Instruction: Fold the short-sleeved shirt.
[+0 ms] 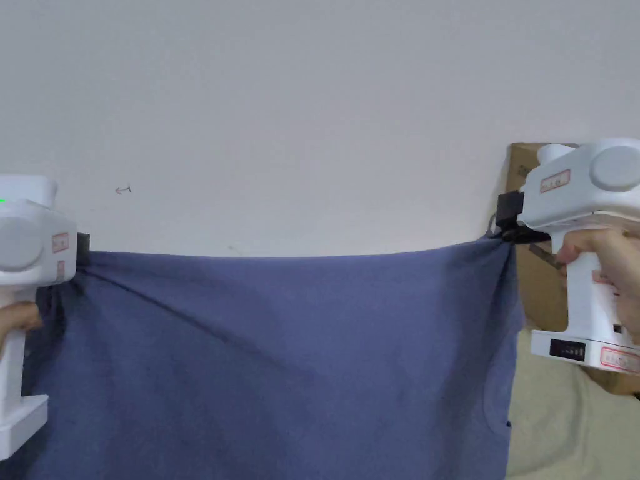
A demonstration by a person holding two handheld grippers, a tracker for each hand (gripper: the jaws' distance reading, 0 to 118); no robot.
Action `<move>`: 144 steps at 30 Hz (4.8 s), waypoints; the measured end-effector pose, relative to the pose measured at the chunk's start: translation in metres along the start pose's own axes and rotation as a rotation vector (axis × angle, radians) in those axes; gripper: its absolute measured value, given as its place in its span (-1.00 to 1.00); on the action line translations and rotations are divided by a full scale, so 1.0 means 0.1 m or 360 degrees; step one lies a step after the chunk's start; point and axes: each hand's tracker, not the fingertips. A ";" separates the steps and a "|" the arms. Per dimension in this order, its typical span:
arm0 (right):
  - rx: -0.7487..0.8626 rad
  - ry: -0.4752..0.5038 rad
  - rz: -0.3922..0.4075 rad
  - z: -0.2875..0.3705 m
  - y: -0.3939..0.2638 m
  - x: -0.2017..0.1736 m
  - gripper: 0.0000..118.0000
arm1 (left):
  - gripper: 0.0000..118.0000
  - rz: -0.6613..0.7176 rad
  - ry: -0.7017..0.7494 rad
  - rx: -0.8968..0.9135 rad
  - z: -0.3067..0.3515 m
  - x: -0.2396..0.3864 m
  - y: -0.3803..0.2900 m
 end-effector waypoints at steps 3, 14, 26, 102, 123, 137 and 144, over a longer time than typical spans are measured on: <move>0.0093 -0.0003 -0.0030 -0.19 0.46 -0.14 -0.94 | -0.94 0.0014 0.0065 0.0033 -0.30 0.01 0.48; 0.0265 0.0000 -0.0065 -0.71 1.77 -0.55 -0.94 | -0.94 0.0039 0.0209 0.0255 -1.13 0.09 1.70; 0.0337 -0.0032 0.0042 -0.73 1.80 -0.75 -0.94 | -0.94 -0.0041 0.0260 0.0340 -1.57 0.32 1.72; -0.0620 -0.0282 0.0227 1.37 -4.62 0.48 -1.00 | -1.00 0.0136 -0.0065 -0.0890 1.70 -0.49 -4.12; -0.0827 -0.0257 0.0075 1.17 -4.71 0.63 -1.00 | -0.94 0.0215 -0.0181 -0.1107 0.97 -0.44 -4.36; -0.0953 -0.0342 0.0328 0.63 -4.71 0.70 -1.00 | -0.94 0.0155 -0.0165 -0.1100 1.01 -0.45 -4.28; -0.0951 -0.0257 0.0188 0.67 -4.64 0.80 -1.00 | -0.94 0.0150 -0.0167 -0.1106 1.02 -0.46 -4.26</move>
